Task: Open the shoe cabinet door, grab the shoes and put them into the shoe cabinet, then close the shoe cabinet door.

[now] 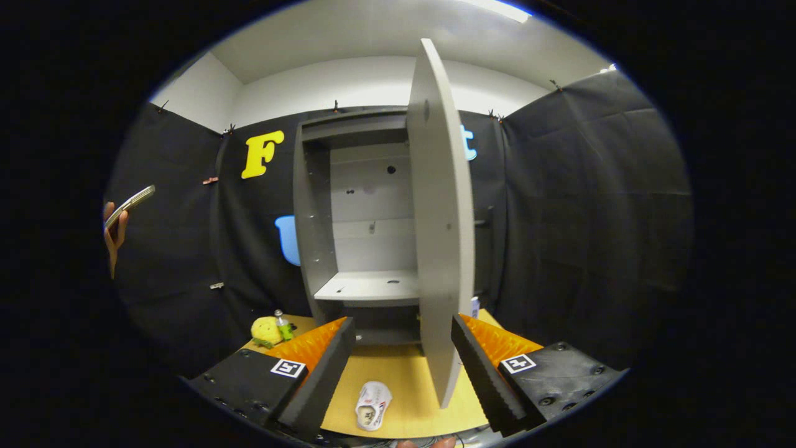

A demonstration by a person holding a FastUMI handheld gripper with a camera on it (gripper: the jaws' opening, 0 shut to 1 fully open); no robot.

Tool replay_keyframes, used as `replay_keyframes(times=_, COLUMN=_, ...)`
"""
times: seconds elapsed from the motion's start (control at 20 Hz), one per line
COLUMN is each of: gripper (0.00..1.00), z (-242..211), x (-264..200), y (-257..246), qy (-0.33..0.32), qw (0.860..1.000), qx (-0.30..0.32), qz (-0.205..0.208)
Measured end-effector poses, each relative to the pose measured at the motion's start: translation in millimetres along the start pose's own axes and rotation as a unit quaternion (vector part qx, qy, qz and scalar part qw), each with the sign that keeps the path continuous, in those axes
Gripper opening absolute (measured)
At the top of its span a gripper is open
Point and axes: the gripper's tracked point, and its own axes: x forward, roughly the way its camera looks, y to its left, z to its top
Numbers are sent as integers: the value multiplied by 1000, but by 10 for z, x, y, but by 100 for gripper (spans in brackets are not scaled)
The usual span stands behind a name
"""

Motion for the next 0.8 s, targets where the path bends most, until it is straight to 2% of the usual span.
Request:
replay_keyframes(times=0.2, gripper=98, z=-765, x=129, y=374, qy=88, qw=996, qx=6, qz=20)
replay_keyframes(times=0.45, gripper=99, z=-1876, x=297, y=765, qy=199, qw=979, qx=19, qz=42)
replay_keyframes(times=0.65, gripper=98, z=-2692, x=482, y=845, qy=262, qw=964, qx=17, qz=40)
replay_keyframes(times=0.8, gripper=96, z=-3215, x=671, y=820, qy=292, qw=956, qx=30, qz=20)
